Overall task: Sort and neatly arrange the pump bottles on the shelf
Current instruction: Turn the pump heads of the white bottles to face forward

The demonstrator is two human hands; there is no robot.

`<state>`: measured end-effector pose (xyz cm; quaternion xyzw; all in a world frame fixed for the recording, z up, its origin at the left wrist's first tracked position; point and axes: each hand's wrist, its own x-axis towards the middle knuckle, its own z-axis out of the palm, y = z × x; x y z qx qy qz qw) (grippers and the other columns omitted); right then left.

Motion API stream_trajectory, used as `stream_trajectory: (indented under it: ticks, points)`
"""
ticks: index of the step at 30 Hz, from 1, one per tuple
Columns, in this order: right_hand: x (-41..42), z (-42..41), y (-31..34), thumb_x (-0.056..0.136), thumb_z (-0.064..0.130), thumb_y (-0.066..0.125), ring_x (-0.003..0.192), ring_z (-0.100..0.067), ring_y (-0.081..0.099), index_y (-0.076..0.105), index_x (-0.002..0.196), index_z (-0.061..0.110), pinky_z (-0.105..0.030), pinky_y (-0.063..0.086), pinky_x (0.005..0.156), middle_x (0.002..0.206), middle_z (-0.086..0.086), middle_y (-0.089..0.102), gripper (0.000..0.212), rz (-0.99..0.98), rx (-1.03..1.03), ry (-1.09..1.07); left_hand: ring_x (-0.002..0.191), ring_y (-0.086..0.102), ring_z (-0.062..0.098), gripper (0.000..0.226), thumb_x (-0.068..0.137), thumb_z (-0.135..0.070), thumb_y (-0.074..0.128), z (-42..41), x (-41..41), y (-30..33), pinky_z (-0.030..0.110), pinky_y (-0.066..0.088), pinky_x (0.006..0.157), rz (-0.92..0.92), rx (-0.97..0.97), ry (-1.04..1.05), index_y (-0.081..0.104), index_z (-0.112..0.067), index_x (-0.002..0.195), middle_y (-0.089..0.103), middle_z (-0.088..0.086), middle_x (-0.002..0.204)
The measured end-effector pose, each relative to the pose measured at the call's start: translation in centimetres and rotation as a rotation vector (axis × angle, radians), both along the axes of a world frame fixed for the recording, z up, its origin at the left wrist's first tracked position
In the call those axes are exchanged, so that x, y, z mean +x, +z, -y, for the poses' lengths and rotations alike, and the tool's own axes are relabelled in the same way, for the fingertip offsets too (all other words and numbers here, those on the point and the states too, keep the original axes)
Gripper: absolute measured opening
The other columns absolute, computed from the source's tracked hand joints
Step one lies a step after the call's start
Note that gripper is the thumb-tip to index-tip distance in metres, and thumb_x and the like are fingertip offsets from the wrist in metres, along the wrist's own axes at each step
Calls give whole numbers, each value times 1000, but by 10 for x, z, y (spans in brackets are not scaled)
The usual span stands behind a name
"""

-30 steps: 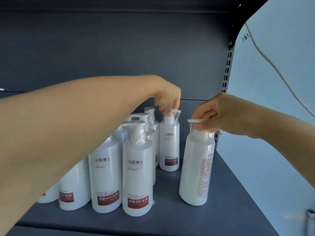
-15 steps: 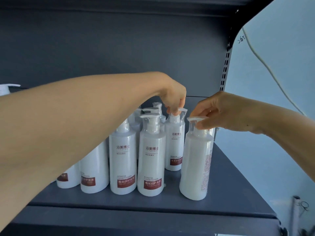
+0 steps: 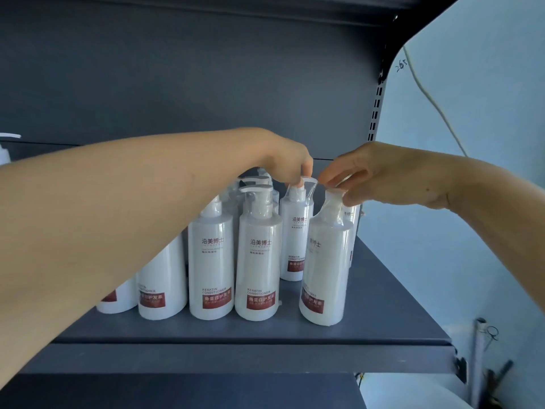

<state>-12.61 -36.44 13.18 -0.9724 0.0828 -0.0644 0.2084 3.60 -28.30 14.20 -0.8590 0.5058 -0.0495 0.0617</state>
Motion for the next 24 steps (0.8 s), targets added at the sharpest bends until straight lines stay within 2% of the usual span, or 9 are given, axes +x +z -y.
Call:
stream_trajectory:
  ticks: [1,4,8,11,13,16,18,20,24]
  points:
    - [-1,-2,-1,84,16,66,103,-20,61,68,98,20,-29,47,88,107,1,66,15,-9,-39,-41,94,49,18,32,96,-25,50,-1,0,1,29,36,77,1,-3,-3,54,-22,128,55,-6,103]
    - [-2,-11,-2,78,39,70,90,-21,68,72,91,15,-41,54,89,93,-2,73,27,-62,-135,-115,95,52,17,29,96,-26,49,-6,0,2,28,37,78,-11,-11,-5,56,-23,125,62,-5,107]
    - [-2,-29,-2,75,55,65,71,-16,71,72,80,11,-29,57,72,73,-2,73,44,-13,-209,-187,94,52,18,27,97,-23,47,-7,-3,1,29,39,78,-17,-28,-18,60,-22,121,61,-4,105]
    - [3,-37,-7,84,40,61,76,-22,69,69,87,5,-28,51,66,76,-8,71,36,40,-308,-211,95,53,19,27,97,-22,47,-6,-4,0,29,40,78,0,-38,-23,61,-21,120,61,-2,107]
    - [5,-39,-8,87,20,58,87,-29,67,66,100,3,-33,52,72,93,-13,68,23,55,-320,-214,97,55,20,27,96,-21,46,-8,-3,1,30,42,80,-17,-47,-23,61,-20,120,63,-1,110]
    - [7,-36,-9,84,-2,56,87,-26,67,69,105,13,-42,56,85,101,-7,65,29,81,-206,-161,90,57,19,26,95,-19,47,-9,1,0,30,44,77,-46,-43,-33,63,-21,115,65,-2,100]
    - [8,-35,-10,83,-3,61,84,-23,67,70,102,24,-42,57,84,102,-3,64,35,122,-114,-117,84,58,19,25,92,-16,47,-8,6,-1,27,44,70,-66,-54,-41,65,-23,109,65,-4,91]
    - [11,-31,-12,83,-2,63,87,-23,67,71,102,27,-40,56,85,107,-2,62,35,144,-88,-77,80,58,19,26,90,-12,46,-7,8,-2,25,42,63,-92,-70,-39,66,-23,103,64,-5,86]
    - [14,-26,-16,82,-1,65,95,-21,64,71,102,30,-31,52,85,110,-1,65,37,210,-126,-60,83,63,19,29,90,-10,45,-5,9,-1,25,46,68,-134,-82,-35,66,-21,106,69,-1,96]
